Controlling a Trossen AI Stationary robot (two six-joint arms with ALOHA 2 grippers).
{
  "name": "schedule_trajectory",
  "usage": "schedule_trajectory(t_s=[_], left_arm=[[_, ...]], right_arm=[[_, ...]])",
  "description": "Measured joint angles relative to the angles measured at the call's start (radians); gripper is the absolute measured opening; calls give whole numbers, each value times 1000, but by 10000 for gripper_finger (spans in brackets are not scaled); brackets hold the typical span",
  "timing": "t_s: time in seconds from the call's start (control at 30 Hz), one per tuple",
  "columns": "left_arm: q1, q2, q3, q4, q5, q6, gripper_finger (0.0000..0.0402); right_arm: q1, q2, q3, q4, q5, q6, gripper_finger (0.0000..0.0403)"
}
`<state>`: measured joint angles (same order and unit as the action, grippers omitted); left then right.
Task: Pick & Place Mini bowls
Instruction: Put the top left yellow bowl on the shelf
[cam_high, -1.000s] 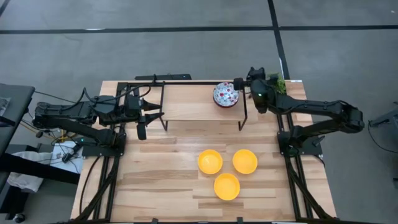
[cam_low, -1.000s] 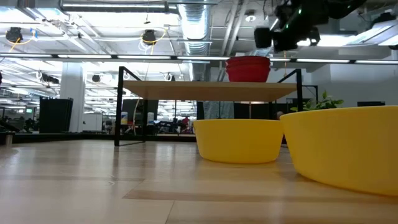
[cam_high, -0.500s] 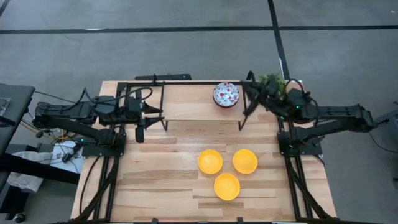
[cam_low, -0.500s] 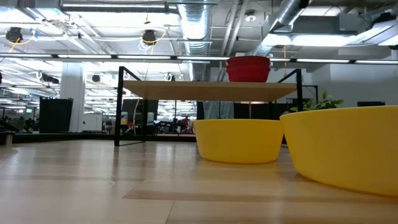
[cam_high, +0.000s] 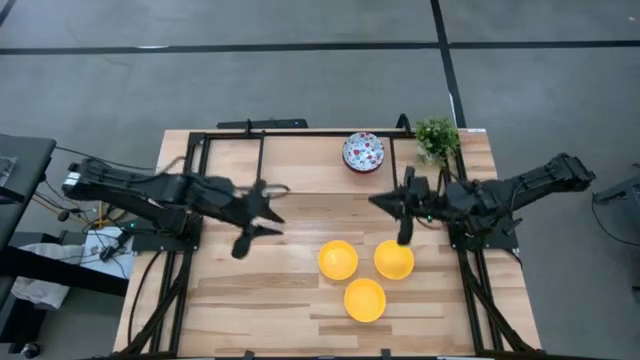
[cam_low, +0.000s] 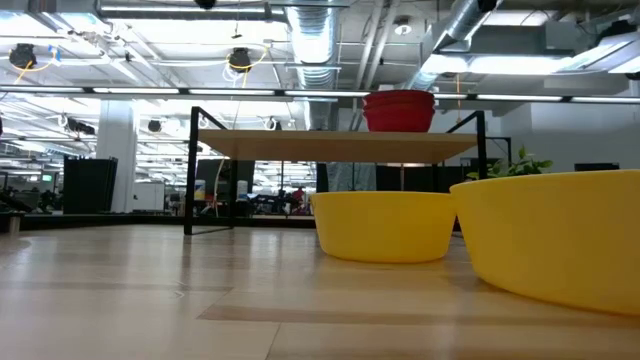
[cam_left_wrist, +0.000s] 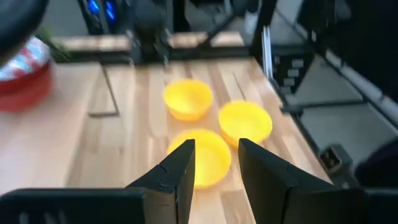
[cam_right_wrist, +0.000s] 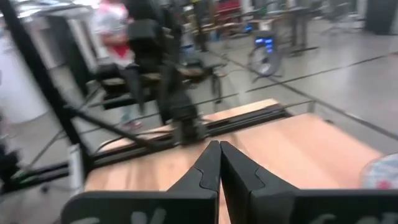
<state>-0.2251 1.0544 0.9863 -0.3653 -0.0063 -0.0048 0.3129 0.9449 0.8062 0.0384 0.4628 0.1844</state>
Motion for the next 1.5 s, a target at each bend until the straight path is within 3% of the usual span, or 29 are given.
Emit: schedule_trajectory(t_s=[0.23, 0.5, 0.73, 0.97, 1.2, 1.5], left_arm=[[-51, 232, 0, 72, -23, -13, 121], [-128, 503, 0, 340, -26, 27, 121], [-179, 646, 0, 369, -177, 45, 121], [-196, 718, 0, 374, -208, 45, 121], [-195, 722, -1, 377, -263, 98, 121], [-174, 722, -1, 382, -304, 369, 121]], right_arm=[[131, -10, 0, -47, 4, 2, 0], [261, -66, 0, -190, -24, 160, 0], [365, -101, 0, -336, -35, 276, 0], [399, -88, 0, -541, -122, 300, 0], [399, -38, 0, -784, -127, 423, 0], [398, 18, 0, -872, -126, 474, 0]])
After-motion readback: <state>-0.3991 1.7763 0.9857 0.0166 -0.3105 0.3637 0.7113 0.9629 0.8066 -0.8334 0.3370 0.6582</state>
